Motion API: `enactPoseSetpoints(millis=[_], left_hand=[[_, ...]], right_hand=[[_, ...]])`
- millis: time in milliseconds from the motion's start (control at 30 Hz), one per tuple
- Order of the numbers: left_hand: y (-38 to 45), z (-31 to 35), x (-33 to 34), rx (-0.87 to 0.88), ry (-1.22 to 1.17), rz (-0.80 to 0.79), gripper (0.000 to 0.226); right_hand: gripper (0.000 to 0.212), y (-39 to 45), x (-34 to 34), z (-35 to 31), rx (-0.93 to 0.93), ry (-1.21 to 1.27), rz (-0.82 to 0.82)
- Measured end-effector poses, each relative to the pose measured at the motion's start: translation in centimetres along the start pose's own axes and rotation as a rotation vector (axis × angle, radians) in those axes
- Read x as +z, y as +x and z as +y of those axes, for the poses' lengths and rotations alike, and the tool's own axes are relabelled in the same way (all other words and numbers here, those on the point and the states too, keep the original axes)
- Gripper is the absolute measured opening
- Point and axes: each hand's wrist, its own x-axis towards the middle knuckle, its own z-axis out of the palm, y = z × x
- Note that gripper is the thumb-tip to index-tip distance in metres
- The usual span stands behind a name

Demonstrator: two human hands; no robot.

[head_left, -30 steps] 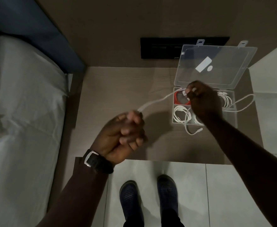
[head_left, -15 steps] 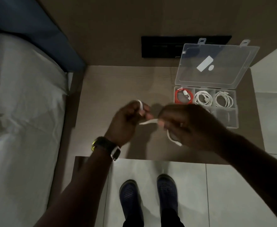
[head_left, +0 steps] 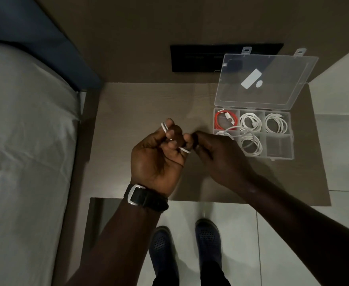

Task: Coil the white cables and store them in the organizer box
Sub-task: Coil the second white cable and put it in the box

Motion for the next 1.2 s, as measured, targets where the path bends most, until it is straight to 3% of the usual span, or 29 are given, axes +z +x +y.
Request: enactPoseSetpoints(millis=[100, 233, 333, 433, 567, 667, 733, 767, 867, 1067, 1200], left_hand=[[0.1, -0.3, -0.1, 0.018, -0.059, 0.061, 0.034], [0.3, -0.4, 0.5, 0.099, -0.118, 0.099, 0.023], [0.9, 0.6, 0.9, 0.242, 0.015, 0.141, 0.025], [1.6, 2.9, 0.7, 0.370, 0.166, 0.173, 0.023], [1.6, 2.8, -0.7, 0.430, 0.535, 0.156, 0.021], [1.3, 0.5, -1.5, 0.539, 1.128, 0.130, 0.019], [0.9, -1.1, -1.9, 0.461, 1.463, 0.040, 0.021], [0.6, -1.9, -1.8, 0.395, 1.511, 0.001, 0.024], [-0.7, -3.6, -1.1, 0.157, 1.248, 0.001, 0.033], [-2.0, -2.8, 1.2, -0.134, 0.436, -0.049, 0.030], [-1.4, -0.8, 1.3, -0.045, 0.062, -0.055, 0.028]], right_hand=[[0.011, -0.6, -0.5, 0.1, 0.027, -0.113, -0.018], [0.021, -0.9, -0.3, -0.5, -0.021, -0.258, -0.049], [0.030, -1.6, -0.6, -1.0, -0.024, -0.339, -0.106], [0.035, -3.3, -1.8, -1.3, 0.006, -0.267, -0.145], [0.028, -4.6, -3.4, -2.1, -0.085, -0.128, -0.142], [0.028, -4.1, -4.6, -2.7, -0.174, -0.118, -0.121], [0.022, -3.1, -5.5, -2.6, -0.226, -0.130, -0.100], [0.018, -2.3, -6.0, -2.4, -0.243, -0.164, -0.083], [0.019, -0.3, -6.9, -1.1, -0.243, -0.221, 0.033], [0.032, 0.7, -5.0, 0.8, -0.029, 0.157, 0.045], [0.024, -2.3, -1.9, 0.4, 0.128, 0.346, -0.234]])
